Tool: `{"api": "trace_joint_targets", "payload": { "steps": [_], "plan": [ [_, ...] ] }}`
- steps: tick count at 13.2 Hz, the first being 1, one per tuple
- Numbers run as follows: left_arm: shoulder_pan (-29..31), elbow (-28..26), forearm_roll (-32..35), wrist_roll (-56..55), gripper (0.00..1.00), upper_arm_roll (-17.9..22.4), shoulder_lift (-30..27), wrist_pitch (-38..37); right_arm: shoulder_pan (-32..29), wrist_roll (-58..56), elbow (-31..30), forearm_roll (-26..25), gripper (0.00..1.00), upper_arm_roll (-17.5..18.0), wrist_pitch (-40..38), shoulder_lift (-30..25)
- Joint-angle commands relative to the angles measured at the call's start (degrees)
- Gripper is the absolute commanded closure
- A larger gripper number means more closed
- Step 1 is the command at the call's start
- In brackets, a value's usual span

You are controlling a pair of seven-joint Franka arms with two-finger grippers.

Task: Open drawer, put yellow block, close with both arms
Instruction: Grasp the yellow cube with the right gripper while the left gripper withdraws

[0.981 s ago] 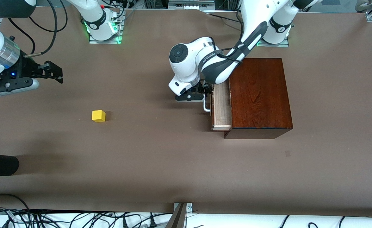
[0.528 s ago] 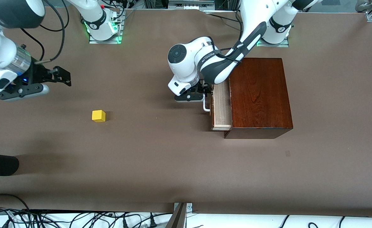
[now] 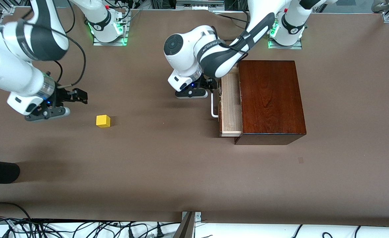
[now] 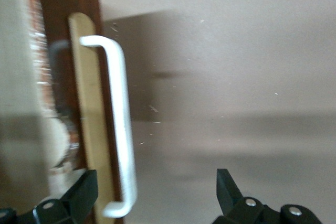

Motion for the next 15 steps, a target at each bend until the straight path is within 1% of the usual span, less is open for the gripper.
{"api": "trace_joint_targets", "payload": {
  "steps": [1, 3, 5, 7, 8, 10, 11, 12, 13, 14, 15],
  "plan": [
    [1.5, 2.6, -2.2, 8.1, 0.0, 0.7, -6.0, -7.6, -0.3, 1.1, -4.5, 1.1, 0.0, -0.1, 6.1, 0.8],
    [5.1, 2.6, -3.1, 13.3, 0.0, 0.7, -9.9, -11.2, -0.3, 1.1, -8.9, 1.1, 0.0, -0.1, 12.4, 0.8],
    [10.9, 2.6, -6.9, 17.8, 0.0, 0.7, -13.6, -13.4, -0.3, 1.1, -12.0, 1.1, 0.0, -0.1, 18.5, 2.5],
    [16.7, 2.6, -8.9, 20.7, 0.0, 0.7, -16.9, -15.3, -0.3, 1.1, -13.1, 1.2, 0.0, -0.1, 23.8, 5.5],
    [19.5, 2.6, -10.1, 22.2, 0.0, 0.7, -18.1, -16.8, -0.3, 1.1, -13.1, 1.2, 0.0, -0.1, 25.1, 6.9],
    [25.9, 2.6, -13.9, 27.0, 0.0, 0.8, -20.5, -18.3, -0.3, 1.1, -14.4, 2.6, 0.0, -0.1, 29.0, 9.1],
    [27.6, 2.2, -15.9, 30.6, 0.0, 2.2, -22.8, -18.3, -0.3, 1.1, -15.3, 2.8, 0.0, -0.1, 31.2, 9.9],
    [28.3, 1.2, -17.2, 34.6, 0.0, 5.1, -24.6, -18.0, -0.3, 1.1, -15.8, 2.8, 0.0, -0.1, 32.7, 10.7],
    [28.8, 0.3, -20.1, 39.2, 0.0, 9.1, -26.1, -18.0, -0.3, 1.1, -15.9, 2.8, 0.0, -0.1, 33.3, 11.8],
    [28.7, -2.4, -23.3, 45.0, 0.0, 13.9, -28.6, -17.5, -0.3, 1.1, -16.0, 2.9, 0.0, -0.1, 34.0, 12.6],
    [28.3, -5.5, -24.7, 50.1, 0.0, 18.0, -30.9, -15.5, -0.3, 1.1, -16.9, 2.9, 0.0, -0.1, 35.5, 12.9]
  ]
}}
